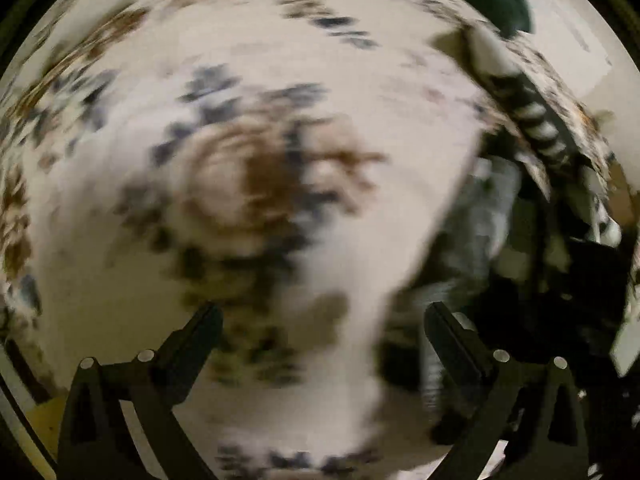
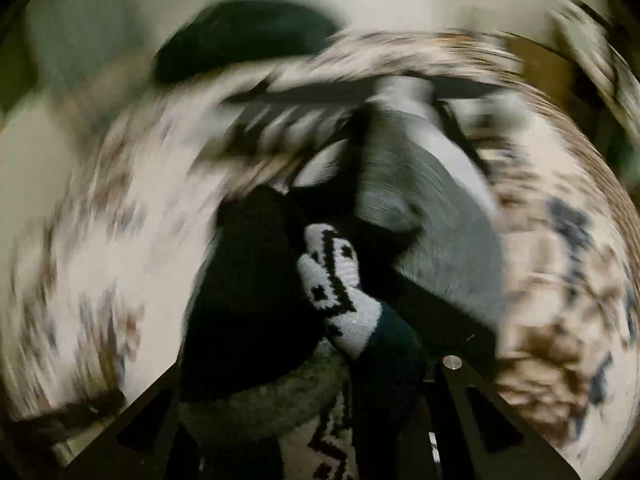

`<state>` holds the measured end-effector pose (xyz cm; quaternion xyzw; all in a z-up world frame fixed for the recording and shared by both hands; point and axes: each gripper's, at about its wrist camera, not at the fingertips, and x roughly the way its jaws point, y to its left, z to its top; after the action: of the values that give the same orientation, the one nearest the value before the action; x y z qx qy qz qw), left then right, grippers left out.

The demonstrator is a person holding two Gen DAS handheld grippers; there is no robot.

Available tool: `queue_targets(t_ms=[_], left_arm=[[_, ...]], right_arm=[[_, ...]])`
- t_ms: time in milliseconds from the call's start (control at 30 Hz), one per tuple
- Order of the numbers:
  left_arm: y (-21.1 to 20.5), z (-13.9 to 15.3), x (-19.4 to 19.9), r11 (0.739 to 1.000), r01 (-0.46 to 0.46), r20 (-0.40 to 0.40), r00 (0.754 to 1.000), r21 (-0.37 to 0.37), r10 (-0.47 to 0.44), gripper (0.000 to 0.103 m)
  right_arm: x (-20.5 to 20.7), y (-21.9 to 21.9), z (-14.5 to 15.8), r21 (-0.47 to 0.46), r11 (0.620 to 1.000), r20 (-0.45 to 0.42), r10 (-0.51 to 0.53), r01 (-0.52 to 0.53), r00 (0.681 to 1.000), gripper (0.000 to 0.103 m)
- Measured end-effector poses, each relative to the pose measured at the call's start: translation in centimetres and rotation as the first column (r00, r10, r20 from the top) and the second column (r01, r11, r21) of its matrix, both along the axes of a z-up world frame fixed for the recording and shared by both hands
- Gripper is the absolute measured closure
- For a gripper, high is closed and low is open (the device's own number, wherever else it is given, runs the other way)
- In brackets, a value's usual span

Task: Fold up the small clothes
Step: 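Grasp the sweater's hem with the right gripper and fold it over again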

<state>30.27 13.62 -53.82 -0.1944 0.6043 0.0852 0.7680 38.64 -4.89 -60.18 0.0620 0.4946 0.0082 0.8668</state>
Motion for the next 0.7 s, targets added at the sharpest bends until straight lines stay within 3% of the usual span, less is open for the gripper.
queue_targets(t_ms=[67,133,200,267,367,467,567,667,700], left_arm=[[1.9,-0.8,-1.1,0.999,-0.048,-0.02,0.999,0.002,0.048,0.0],[3.0,-1.1,-1.9,0.996,-0.089,-0.029,0.996,-0.02,0.088,0.0],[3.4,-1.0,-2.7,0.992,-0.119,-0.028,0.993,-0.052,0.118,0.0],[2.9,-0.5,-2.9,0.986,-0.13,-0.021,0.991,-0.104,0.129,0.0],[0.5,1.1,-2.7,0.973,-0.12,0.013,0.992,-0.195,0.125,0.0],[-2.7,2.2,-1.4,0.954,-0.079,0.058,0.993,-0.29,0.1,0.0],[-5.8,1.6,1.1,0.938,-0.063,0.061,0.994,-0.342,0.089,0.0],[-8.7,-0.4,3.8,0.967,-0.034,0.057,0.997,-0.254,0.051,0.001],[-9.1,-1.0,4.2,0.97,-0.031,0.062,0.997,-0.242,0.047,0.016]], right_arm=[[0.2,3.6,-2.0,-0.034,0.997,-0.079,0.066,-0.068,0.995,0.084],[-0.1,5.5,-2.0,-0.032,0.993,-0.117,0.105,-0.109,0.988,0.066],[-0.6,5.0,-0.6,0.112,0.984,-0.151,0.155,-0.139,0.976,0.036],[-0.6,2.2,1.4,0.298,0.949,-0.169,0.158,-0.102,0.973,0.023],[-1.5,-3.6,4.6,0.398,0.917,-0.181,0.1,-0.021,0.978,0.02],[-1.9,-8.5,6.3,0.345,0.938,-0.198,0.043,0.028,0.979,0.019],[-1.9,-13.1,6.5,0.255,0.965,-0.216,-0.007,0.063,0.976,0.019],[-0.8,-17.3,4.9,0.21,0.972,-0.244,-0.052,0.105,0.968,0.019],[-0.4,-18.4,4.2,0.214,0.969,-0.256,-0.065,0.122,0.965,0.019]])
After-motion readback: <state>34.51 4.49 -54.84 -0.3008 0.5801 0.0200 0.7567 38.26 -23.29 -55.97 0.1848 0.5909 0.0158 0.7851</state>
